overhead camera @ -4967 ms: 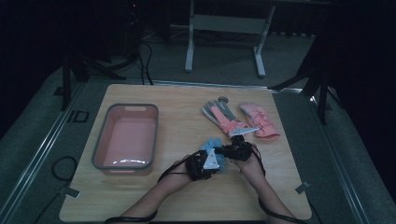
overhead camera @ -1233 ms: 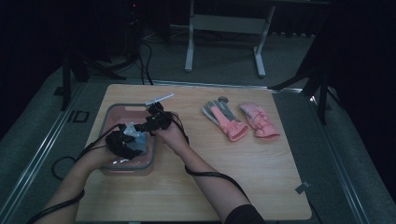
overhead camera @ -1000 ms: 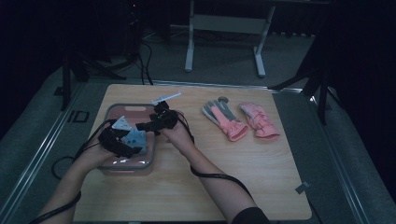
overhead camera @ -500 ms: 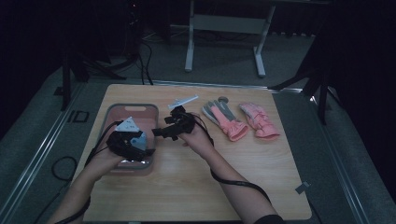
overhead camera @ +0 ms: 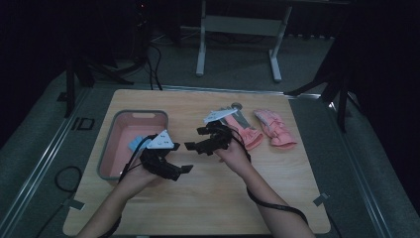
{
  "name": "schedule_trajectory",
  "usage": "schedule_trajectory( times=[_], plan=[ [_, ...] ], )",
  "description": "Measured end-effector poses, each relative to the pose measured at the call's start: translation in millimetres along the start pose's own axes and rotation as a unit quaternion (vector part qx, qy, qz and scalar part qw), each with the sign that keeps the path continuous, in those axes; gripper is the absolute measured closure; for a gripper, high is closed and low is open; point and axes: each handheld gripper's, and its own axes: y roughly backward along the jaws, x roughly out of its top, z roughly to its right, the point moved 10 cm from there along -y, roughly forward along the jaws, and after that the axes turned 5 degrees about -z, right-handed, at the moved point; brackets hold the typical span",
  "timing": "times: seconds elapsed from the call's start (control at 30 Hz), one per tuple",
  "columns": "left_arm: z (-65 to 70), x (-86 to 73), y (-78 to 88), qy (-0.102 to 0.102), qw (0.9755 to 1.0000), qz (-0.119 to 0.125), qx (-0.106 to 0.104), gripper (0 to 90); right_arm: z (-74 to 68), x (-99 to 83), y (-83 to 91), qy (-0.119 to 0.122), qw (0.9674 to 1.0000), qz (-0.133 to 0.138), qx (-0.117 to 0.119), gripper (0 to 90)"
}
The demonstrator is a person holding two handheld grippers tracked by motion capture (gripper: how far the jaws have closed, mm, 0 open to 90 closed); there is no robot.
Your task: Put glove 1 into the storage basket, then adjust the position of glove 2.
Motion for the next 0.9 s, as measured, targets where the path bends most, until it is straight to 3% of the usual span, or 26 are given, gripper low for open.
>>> schedule_trajectory(
  times=[0.03,0.2,0.43,0.57,0.63,0.7,0.77,0.9],
  plan=[
    [1.7,0.6,-3.2,-0.002,1.0000,0.000,0.004,11.4,1.3,-2.2,2.5,0.001,1.0000,-0.002,-0.001,18.1],
    [18.6,3.1,-17.9,-0.002,0.9997,0.017,-0.015,11.3,11.3,-19.4,16.2,0.003,0.9998,-0.011,-0.016,16.9],
    [30.8,6.2,-30.2,-0.003,0.9990,0.045,-0.003,11.3,28.1,-40.8,34.7,-0.024,0.9996,0.000,-0.016,14.0],
    [39.5,0.5,-42.7,-0.009,0.9992,0.038,-0.010,11.3,45.3,-52.9,47.9,-0.034,0.9982,0.005,-0.049,13.7],
    [44.5,-4.7,-51.0,-0.010,0.9993,0.033,-0.014,11.3,50.8,-58.0,52.7,-0.033,0.9980,0.005,-0.055,13.6],
    [49.8,-9.6,-58.7,-0.012,0.9992,0.033,-0.018,11.3,60.1,-63.2,59.6,-0.018,0.9964,0.009,-0.082,17.8],
    [54.5,-14.0,-66.1,-0.016,0.9991,0.034,-0.019,11.3,72.5,-70.8,66.7,-0.011,0.9941,-0.001,-0.108,28.7],
    [62.3,-23.8,-79.6,-0.018,0.9991,0.030,-0.026,11.3,91.5,-80.2,76.6,-0.024,0.9916,-0.010,-0.126,47.2]
  ],
)
